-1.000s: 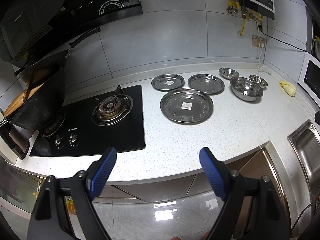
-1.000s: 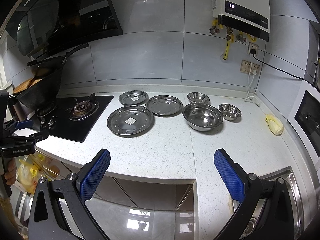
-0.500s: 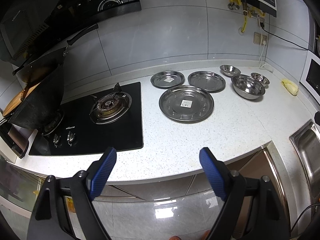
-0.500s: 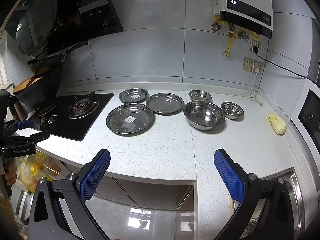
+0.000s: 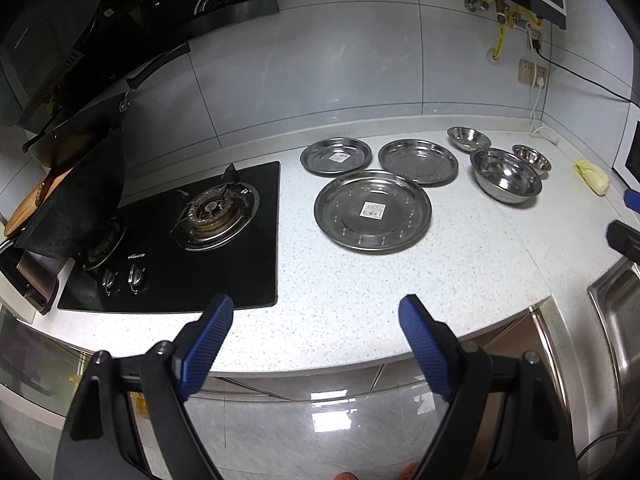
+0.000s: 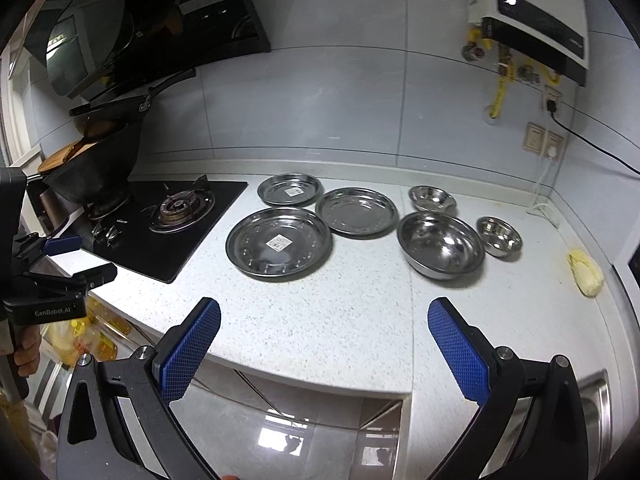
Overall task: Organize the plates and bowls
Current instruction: 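Reach both grippers to the rim of the large labeled plate and close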
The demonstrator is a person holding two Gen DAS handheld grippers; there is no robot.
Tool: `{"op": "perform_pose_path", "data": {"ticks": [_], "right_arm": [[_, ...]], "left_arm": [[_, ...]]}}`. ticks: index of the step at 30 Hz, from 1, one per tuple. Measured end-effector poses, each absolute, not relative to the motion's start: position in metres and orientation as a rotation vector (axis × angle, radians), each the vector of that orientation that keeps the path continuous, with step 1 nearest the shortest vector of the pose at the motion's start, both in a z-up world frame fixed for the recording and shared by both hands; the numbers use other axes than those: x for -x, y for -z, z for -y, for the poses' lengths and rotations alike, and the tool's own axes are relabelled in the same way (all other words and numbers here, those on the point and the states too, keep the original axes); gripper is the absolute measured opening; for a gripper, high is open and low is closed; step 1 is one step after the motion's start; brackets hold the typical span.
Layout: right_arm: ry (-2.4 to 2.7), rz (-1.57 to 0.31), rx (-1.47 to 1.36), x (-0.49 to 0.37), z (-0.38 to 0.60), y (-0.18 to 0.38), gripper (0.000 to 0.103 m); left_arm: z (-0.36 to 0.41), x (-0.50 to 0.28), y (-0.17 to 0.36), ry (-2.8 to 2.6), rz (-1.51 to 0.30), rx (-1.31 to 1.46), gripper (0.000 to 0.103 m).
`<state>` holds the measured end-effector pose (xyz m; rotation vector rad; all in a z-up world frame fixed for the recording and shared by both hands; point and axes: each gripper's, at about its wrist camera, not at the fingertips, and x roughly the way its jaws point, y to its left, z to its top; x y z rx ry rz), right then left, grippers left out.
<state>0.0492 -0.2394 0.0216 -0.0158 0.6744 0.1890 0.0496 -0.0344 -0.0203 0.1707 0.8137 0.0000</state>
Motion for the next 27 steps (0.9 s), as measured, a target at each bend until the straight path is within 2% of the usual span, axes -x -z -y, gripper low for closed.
{"op": "perform_pose_path", "data": {"ticks": [12, 27], "right_arm": [[-0.270, -0.684, 0.024, -0.115, 0.239, -0.007, 0.102], [-0.294, -0.793, -0.004, -0.198, 0.228, 0.040, 0.102]], "left_arm": [[0.060, -0.085, 0.025, -0.053, -0.819, -0.194, 0.085], [0.059, -0.157, 0.058, -0.040, -0.889, -0.134, 0.085]]}}
